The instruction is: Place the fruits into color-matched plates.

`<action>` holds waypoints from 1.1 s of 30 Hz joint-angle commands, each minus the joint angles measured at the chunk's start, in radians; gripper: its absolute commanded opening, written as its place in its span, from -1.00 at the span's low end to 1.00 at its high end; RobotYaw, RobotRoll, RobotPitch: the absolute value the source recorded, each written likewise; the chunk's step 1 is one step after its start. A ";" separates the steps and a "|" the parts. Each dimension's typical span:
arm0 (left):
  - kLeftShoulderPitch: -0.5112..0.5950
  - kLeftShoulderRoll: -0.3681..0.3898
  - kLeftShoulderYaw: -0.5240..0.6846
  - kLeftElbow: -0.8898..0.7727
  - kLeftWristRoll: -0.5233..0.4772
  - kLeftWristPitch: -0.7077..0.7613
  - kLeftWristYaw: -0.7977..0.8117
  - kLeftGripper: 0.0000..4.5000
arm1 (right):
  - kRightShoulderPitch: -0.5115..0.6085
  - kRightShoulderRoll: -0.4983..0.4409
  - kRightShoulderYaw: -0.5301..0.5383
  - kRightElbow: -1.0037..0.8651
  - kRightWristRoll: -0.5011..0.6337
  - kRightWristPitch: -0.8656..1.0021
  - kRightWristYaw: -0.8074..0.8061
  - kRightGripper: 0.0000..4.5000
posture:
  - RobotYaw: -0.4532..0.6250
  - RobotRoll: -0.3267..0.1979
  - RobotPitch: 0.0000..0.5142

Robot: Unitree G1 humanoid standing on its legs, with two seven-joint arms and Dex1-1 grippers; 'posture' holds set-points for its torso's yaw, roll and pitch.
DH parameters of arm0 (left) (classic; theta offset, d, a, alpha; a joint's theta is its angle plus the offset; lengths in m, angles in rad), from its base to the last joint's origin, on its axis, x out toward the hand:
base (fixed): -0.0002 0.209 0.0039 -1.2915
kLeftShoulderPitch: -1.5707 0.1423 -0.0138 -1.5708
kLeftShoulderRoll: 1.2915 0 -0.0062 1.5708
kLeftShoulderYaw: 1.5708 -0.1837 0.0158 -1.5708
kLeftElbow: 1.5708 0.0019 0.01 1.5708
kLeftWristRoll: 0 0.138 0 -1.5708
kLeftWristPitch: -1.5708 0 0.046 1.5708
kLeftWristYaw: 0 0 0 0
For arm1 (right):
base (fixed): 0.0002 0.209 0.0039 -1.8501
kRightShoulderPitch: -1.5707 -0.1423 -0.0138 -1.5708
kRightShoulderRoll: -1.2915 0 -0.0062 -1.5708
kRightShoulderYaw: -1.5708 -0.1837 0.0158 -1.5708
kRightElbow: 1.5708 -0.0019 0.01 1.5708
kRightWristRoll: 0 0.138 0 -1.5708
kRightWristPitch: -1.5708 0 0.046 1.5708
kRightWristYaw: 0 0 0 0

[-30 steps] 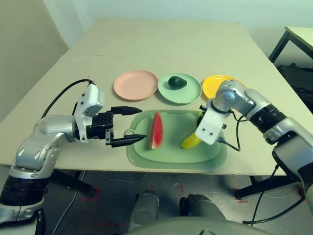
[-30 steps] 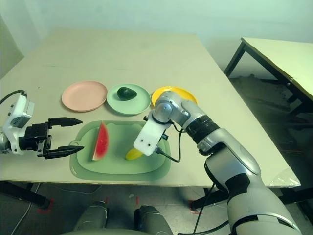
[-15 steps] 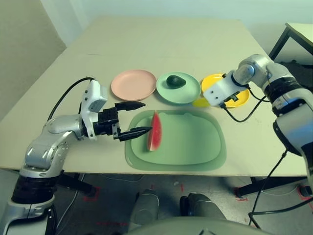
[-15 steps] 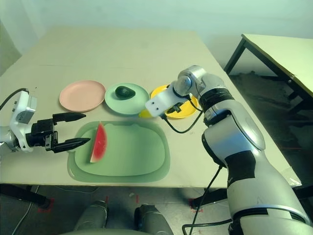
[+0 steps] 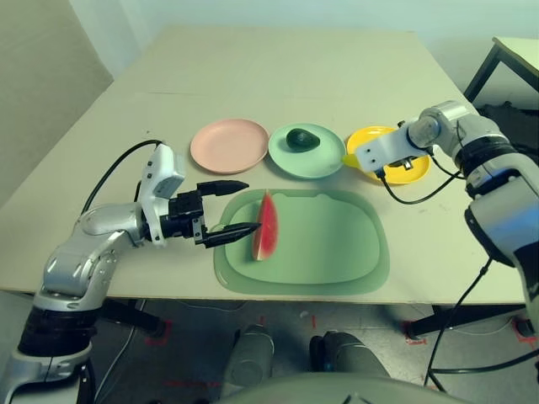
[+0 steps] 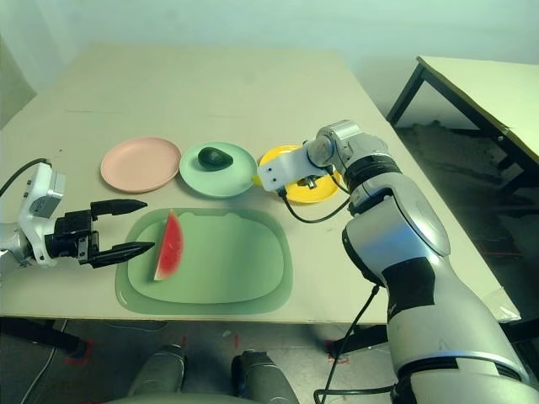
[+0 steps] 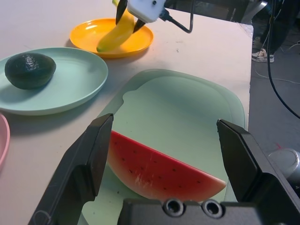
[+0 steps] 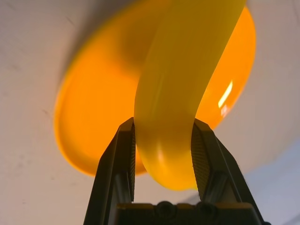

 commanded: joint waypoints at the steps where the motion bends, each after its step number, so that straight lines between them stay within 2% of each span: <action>1: 0.011 0.014 -0.001 -0.023 0.005 -0.006 -0.003 1.00 | 0.008 -0.007 -0.009 0.014 -0.012 0.032 -0.024 -0.26 | 0.11 0.25 -0.65; 31: 0.042 0.024 0.011 -0.040 0.006 -0.024 0.007 1.00 | 0.072 0.022 -0.008 0.029 -0.053 0.062 -0.093 -0.26 | 0.15 0.25 -0.64; 32: 0.042 0.023 0.011 -0.040 0.006 -0.024 0.008 1.00 | 0.072 0.023 -0.009 0.029 -0.052 0.061 -0.098 0.08 | 0.15 0.25 -0.64; 33: 0.042 0.023 0.011 -0.041 0.007 -0.025 0.009 1.00 | 0.072 0.023 -0.010 0.029 -0.051 0.060 -0.100 0.16 | 0.15 0.25 -0.64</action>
